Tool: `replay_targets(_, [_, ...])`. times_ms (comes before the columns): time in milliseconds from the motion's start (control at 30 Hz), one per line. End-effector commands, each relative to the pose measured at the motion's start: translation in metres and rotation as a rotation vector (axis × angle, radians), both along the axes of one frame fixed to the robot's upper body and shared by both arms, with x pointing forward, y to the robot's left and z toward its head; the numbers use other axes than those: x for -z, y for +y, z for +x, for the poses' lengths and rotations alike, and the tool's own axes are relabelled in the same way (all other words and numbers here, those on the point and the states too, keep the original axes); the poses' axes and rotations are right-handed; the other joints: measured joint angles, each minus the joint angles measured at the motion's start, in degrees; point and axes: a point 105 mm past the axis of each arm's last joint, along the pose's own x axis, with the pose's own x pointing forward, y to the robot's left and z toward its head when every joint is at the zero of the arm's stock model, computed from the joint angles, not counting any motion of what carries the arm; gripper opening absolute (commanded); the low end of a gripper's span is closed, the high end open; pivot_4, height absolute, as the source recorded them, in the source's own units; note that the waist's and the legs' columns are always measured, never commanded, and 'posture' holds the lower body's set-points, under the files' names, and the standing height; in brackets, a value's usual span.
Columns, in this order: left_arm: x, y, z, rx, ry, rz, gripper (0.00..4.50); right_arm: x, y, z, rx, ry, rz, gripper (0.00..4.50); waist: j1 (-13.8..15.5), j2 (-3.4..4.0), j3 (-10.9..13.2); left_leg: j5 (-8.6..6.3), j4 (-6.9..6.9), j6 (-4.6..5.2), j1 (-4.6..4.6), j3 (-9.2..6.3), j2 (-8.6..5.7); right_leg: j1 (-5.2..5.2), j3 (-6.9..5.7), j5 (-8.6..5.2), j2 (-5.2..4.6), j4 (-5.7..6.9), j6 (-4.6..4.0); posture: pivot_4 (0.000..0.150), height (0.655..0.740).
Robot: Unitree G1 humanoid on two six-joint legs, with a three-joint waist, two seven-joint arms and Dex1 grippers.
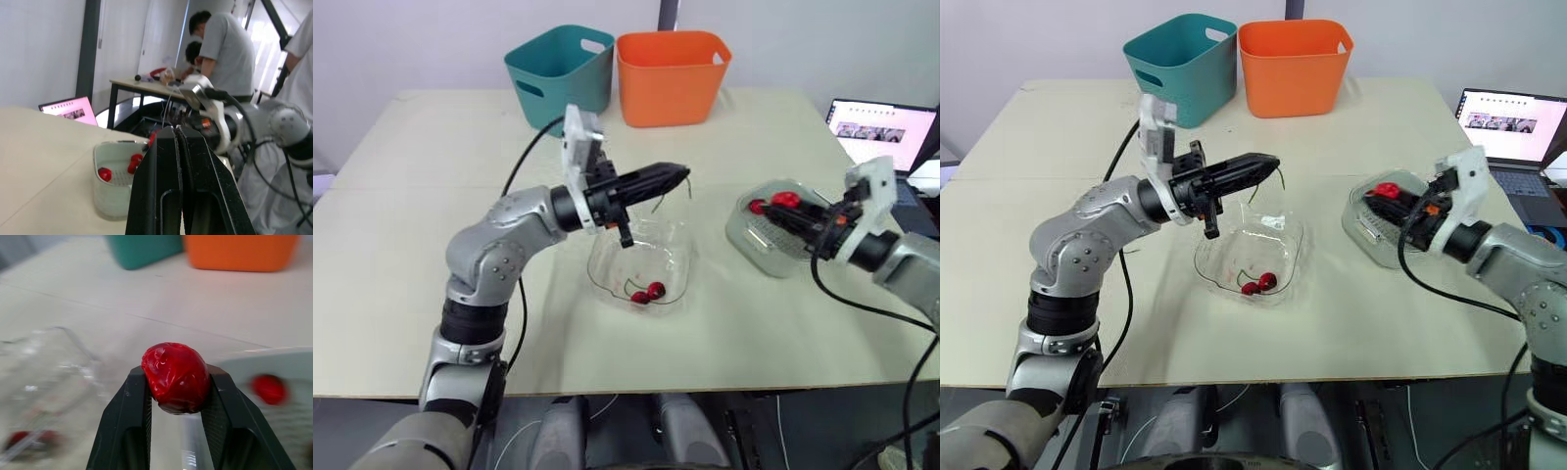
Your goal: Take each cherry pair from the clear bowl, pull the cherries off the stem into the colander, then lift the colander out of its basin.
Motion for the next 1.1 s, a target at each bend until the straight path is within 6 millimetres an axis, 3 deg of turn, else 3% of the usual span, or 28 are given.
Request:
replay_targets(33, [-0.001, -0.001, -0.001, -0.001, -0.038, 0.006, 0.0, -0.001, -0.017, 0.012, 0.081, -0.046, -0.148, 1.4, -0.03, 0.0, 0.0, 0.0, 0.0, 0.0, 0.02, 0.0, 0.02, 0.0, 0.0, 0.0, 0.02, 0.01, 0.0, 0.15, 0.74])
replay_targets(133, [0.0, -0.002, -0.001, -0.002, -0.04, 0.009, 0.0, 0.012, -0.03, 0.023, 0.135, -0.026, -0.279, 1.4, -0.03, 0.0, 0.0, 0.0, 0.02, 0.0, 0.02, 0.02, 0.01, 0.0, 0.02, 0.0, 0.0, 0.01, 0.0, 0.15, 0.74])
replay_targets(267, [0.0, -0.002, -0.001, -0.009, -0.042, 0.009, 0.0, 0.013, -0.031, 0.031, 0.142, -0.037, -0.289, 1.4, 0.06, 0.01, 0.0, 0.0, 0.03, 0.0, 0.0, 0.03, 0.0, 0.01, 0.02, 0.01, -0.02, 0.01, 0.0, 0.15, 0.74])
replay_targets(367, [0.0, -0.001, -0.001, -0.017, -0.042, 0.01, 0.0, 0.017, -0.031, 0.032, 0.13, -0.021, -0.291, 2.0, 0.08, 0.0, 0.0, 0.0, 0.03, 0.0, -0.01, 0.02, 0.0, 0.01, 0.02, 0.02, -0.01, 0.01, 0.01, 0.15, 0.74])
replay_targets(567, [-0.005, 0.003, 0.0, -0.03, -0.041, -0.007, 0.0, 0.011, -0.036, 0.033, 0.149, -0.031, -0.266, 4.0, 0.06, 0.0, 0.0, 0.0, 0.05, 0.0, 0.0, 0.02, 0.0, 0.02, 0.02, 0.04, -0.01, 0.02, 0.05, 0.15, 0.74])
replay_targets(700, [-0.006, 0.007, 0.002, -0.048, -0.035, -0.019, 0.0, -0.003, -0.034, 0.033, 0.145, -0.076, -0.207, 4.0, 0.07, 0.01, 0.0, 0.0, 0.05, 0.0, 0.0, 0.02, 0.0, 0.02, 0.02, 0.05, -0.01, 0.02, 0.06, 0.15, 0.74])
replay_targets(767, [-0.006, 0.016, 0.005, -0.077, -0.022, -0.022, 0.0, -0.018, -0.017, 0.03, 0.075, -0.118, -0.123, 4.0, -0.09, 0.0, 0.0, 0.0, 0.05, 0.0, 0.0, 0.02, 0.0, 0.02, 0.02, 0.06, -0.01, 0.02, 0.08, 0.15, 0.74])
replay_targets(833, [-0.003, 0.033, 0.01, -0.13, -0.002, -0.012, 0.0, -0.032, 0.014, 0.02, -0.075, -0.138, -0.04, 4.0, -0.52, 0.05, 0.02, 0.0, 0.03, 0.0, 0.02, 0.01, 0.01, 0.02, 0.02, 0.06, 0.02, 0.06, 0.09, 0.15, 0.74])
replay_targets(933, [0.002, 0.075, 0.02, -0.275, 0.051, 0.003, 0.0, -0.046, 0.071, -0.001, -0.342, -0.128, 0.045, 4.0, -1.3, 0.07, 0.04, 0.0, -0.02, 0.01, 0.06, -0.05, 0.07, 0.01, 0.0, 0.06, 0.09, 0.15, 0.09, 0.15, 0.74])
replay_targets(1033, [0.019, 0.122, 0.023, -0.4, 0.176, 0.003, 0.0, -0.046, 0.126, -0.022, -0.578, -0.086, 0.046, 4.0, -2.09, 0.09, 0.05, -0.01, -0.08, 0.02, 0.13, -0.05, 0.12, -0.01, 0.0, 0.06, 0.11, 0.24, 0.08, 0.15, 0.74])
replay_targets(1100, [0.036, 0.143, 0.022, -0.462, 0.266, 0.009, 0.0, -0.038, 0.153, -0.034, -0.682, -0.053, 0.02, 4.0, -1.81, 0.09, 0.05, -0.01, -0.1, 0.03, 0.12, -0.11, 0.14, -0.03, -0.07, 0.03, 0.1, 0.25, 0.06, 0.15, 0.74])
